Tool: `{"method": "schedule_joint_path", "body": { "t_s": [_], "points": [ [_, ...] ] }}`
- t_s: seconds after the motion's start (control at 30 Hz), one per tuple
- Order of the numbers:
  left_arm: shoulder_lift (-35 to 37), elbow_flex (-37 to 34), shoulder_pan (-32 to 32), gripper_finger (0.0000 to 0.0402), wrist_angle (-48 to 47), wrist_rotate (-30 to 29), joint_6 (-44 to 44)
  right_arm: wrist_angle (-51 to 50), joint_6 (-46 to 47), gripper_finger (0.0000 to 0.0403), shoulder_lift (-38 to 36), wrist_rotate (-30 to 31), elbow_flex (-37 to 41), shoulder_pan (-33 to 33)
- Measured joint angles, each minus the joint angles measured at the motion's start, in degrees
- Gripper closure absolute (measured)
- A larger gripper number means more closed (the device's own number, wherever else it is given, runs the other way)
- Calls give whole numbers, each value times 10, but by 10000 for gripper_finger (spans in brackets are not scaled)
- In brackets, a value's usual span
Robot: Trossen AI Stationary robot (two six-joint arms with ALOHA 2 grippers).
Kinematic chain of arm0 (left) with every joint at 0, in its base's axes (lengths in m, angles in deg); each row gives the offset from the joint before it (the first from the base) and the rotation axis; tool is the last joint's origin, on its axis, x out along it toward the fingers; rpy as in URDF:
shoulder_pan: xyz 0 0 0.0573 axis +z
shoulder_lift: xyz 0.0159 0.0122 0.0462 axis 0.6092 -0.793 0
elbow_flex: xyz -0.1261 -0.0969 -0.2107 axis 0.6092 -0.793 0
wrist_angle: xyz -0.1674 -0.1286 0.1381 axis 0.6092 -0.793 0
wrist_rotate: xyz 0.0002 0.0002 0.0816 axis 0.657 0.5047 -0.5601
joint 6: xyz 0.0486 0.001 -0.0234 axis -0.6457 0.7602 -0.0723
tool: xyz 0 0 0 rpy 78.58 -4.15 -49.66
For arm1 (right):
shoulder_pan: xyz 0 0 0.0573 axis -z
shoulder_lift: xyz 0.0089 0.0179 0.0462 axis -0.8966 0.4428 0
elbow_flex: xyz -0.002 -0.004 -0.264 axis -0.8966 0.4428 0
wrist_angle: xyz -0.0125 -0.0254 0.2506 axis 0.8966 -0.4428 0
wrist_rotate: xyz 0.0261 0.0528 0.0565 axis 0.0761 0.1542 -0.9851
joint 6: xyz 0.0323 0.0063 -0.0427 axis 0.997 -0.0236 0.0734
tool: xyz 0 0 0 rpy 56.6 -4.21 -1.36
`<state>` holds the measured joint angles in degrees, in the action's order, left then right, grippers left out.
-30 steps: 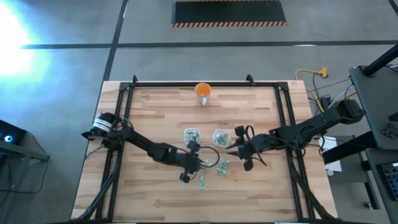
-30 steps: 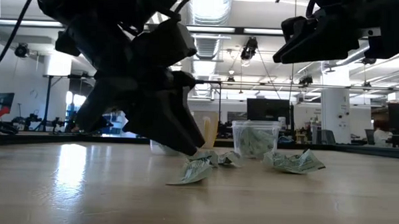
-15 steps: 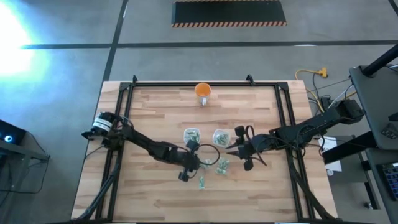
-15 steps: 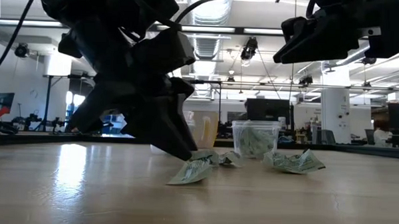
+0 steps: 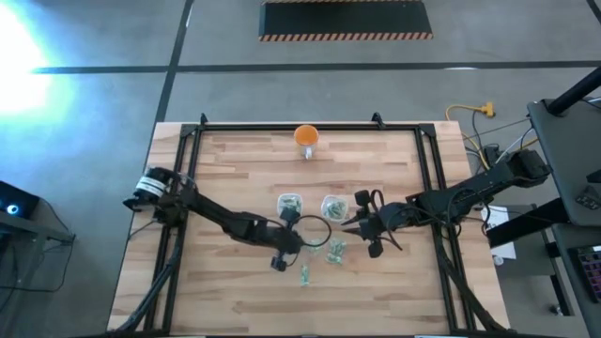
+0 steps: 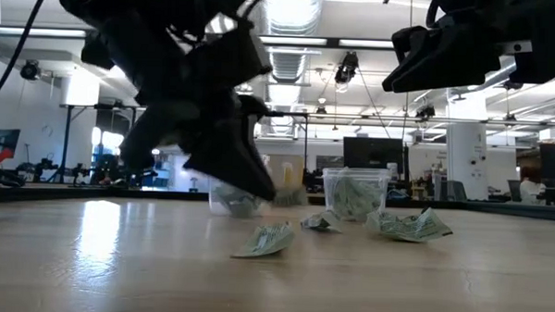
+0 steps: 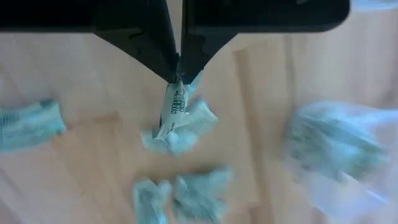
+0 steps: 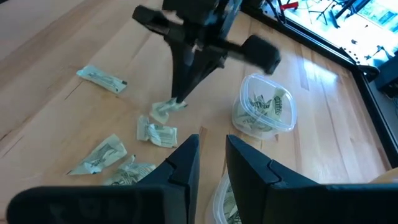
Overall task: Pick and place Stevia / Truvia into bins
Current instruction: Put the green stevia packet into the left transparent container
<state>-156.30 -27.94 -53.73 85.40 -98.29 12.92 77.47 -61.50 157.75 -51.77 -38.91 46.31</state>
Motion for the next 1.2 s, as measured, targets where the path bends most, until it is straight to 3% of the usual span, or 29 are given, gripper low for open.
{"method": "schedule_joint_path", "body": {
  "t_s": [0.2,0.43,0.5,1.07,1.2],
  "points": [
    [54,0,-10,401,-14,-16,0,0,0,335,0,0,0,0],
    [106,-14,-16,401,-85,-249,31,-2,2,335,0,0,0,0],
    [115,-25,-12,401,-93,-283,43,-2,2,335,0,0,0,0],
    [124,-54,6,400,-107,-292,77,0,4,335,0,0,0,0],
    [123,-59,8,372,-108,-293,80,0,4,335,0,0,0,0]
  ]
}}
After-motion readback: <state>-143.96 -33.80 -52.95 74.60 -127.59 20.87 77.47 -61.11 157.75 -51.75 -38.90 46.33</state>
